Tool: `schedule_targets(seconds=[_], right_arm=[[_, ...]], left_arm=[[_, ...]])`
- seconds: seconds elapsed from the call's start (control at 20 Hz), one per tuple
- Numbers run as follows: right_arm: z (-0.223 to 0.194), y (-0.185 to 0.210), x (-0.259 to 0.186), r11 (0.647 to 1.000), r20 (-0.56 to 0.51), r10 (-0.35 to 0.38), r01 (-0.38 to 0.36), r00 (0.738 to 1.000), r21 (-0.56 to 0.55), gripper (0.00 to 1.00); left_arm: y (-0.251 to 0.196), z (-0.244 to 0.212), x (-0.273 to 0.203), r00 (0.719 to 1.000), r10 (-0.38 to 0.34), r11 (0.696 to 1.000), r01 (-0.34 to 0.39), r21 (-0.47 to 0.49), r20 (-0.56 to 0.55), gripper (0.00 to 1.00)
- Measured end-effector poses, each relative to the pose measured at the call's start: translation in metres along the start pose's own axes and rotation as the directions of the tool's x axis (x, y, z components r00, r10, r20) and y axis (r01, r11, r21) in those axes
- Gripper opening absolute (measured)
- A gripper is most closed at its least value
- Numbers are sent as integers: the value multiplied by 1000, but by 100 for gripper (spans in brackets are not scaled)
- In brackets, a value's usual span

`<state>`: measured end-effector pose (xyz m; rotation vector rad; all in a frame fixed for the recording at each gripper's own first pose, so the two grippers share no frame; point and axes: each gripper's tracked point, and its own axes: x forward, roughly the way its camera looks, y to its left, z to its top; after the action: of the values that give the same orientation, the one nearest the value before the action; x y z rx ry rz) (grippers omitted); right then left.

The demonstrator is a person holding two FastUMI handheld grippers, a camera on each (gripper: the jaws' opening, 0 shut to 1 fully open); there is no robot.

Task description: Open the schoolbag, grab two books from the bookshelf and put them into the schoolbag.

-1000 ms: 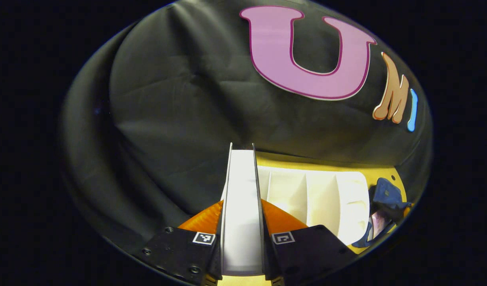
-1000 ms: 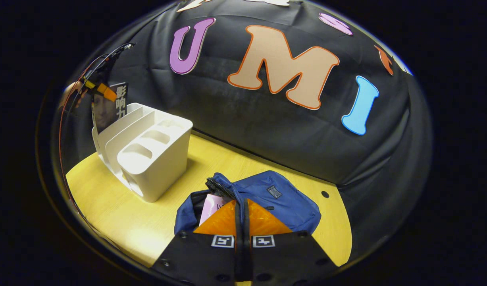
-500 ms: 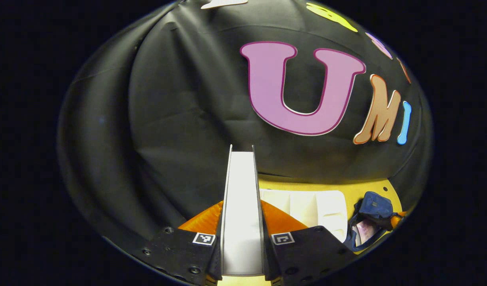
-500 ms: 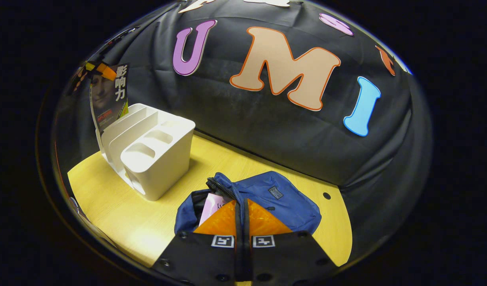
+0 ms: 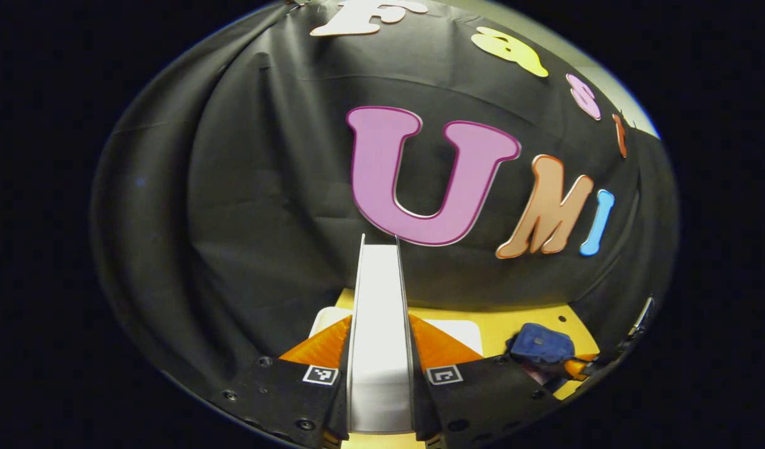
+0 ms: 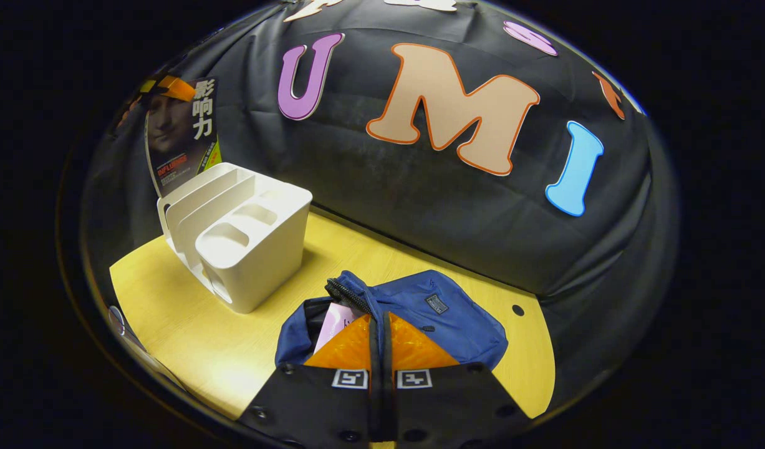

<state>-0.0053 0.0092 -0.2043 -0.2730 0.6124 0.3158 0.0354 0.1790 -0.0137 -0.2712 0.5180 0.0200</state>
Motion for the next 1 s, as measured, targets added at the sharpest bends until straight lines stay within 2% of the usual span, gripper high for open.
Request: schedule_targets(seconds=[0.2, 0.45, 0.75, 1.0], right_arm=[[1, -4, 1, 1000, 6, 10, -10, 1000, 6, 3], [3, -8, 1, 1000, 13, 23, -23, 1000, 11, 3], [5, -10, 1, 999, 19, 38, -38, 999, 18, 3], [8, -12, 1, 999, 25, 44, -44, 999, 27, 3]], left_arm=[[-44, -1, -5, 994, -110, 992, 110, -67, 12, 36], [-95, -20, -2, 973, -230, 955, 225, -195, -5, 37], [-145, -49, 5, 946, -322, 916, 303, -262, -29, 36], [-180, -85, 14, 923, -380, 877, 339, -342, -57, 37]])
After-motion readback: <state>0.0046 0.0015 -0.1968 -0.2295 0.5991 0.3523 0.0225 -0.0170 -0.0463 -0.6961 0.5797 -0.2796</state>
